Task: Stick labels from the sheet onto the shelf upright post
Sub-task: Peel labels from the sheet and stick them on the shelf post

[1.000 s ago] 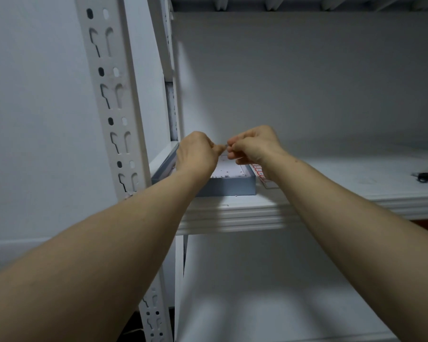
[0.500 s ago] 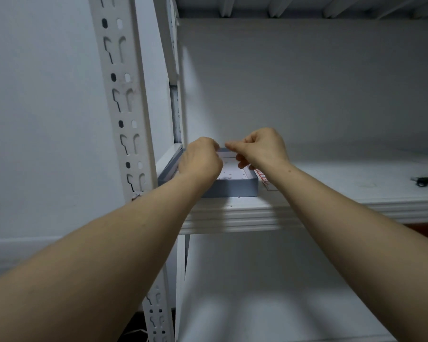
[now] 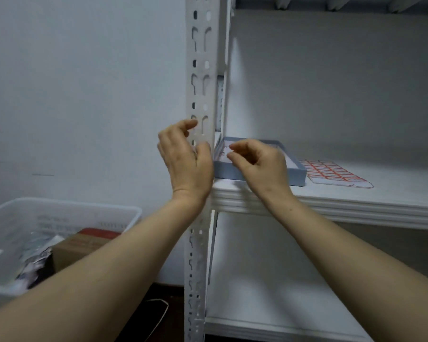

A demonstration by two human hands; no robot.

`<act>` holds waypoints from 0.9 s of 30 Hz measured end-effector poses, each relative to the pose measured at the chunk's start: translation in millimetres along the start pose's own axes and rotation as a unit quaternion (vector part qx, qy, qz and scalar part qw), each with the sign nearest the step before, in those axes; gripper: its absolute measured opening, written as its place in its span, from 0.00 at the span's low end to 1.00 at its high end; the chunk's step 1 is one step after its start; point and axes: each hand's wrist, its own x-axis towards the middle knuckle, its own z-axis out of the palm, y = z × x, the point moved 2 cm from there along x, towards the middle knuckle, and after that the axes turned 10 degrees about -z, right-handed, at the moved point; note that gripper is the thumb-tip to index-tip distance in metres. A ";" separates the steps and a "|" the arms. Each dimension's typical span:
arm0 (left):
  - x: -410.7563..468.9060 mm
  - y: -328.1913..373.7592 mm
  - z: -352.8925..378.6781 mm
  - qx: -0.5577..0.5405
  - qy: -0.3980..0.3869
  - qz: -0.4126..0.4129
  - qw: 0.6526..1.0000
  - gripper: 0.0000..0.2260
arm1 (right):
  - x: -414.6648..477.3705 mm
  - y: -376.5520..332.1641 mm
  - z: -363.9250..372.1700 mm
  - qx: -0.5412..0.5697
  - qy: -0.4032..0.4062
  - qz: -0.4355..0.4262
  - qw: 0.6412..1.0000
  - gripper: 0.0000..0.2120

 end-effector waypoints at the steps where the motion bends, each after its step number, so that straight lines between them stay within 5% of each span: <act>1: 3.2 -3.7 -4.2 -0.017 -0.005 -0.047 0.999 0.16 | -2.7 -5.0 5.5 -0.047 -0.002 -0.067 0.997 0.06; 6: 28.8 -17.6 -10.6 -0.153 -0.173 -0.284 0.931 0.15 | -15.2 -10.7 22.6 -0.233 0.033 -0.283 0.930 0.04; 18: 41.4 -27.5 -16.2 -0.211 -0.262 -0.284 0.898 0.12 | 5.0 -25.0 37.1 -0.378 0.025 -0.473 0.795 0.07; 27: 41.5 -27.8 -16.6 -0.224 -0.265 -0.304 0.887 0.12 | 4.9 -27.4 43.5 -0.389 0.004 -0.474 0.790 0.09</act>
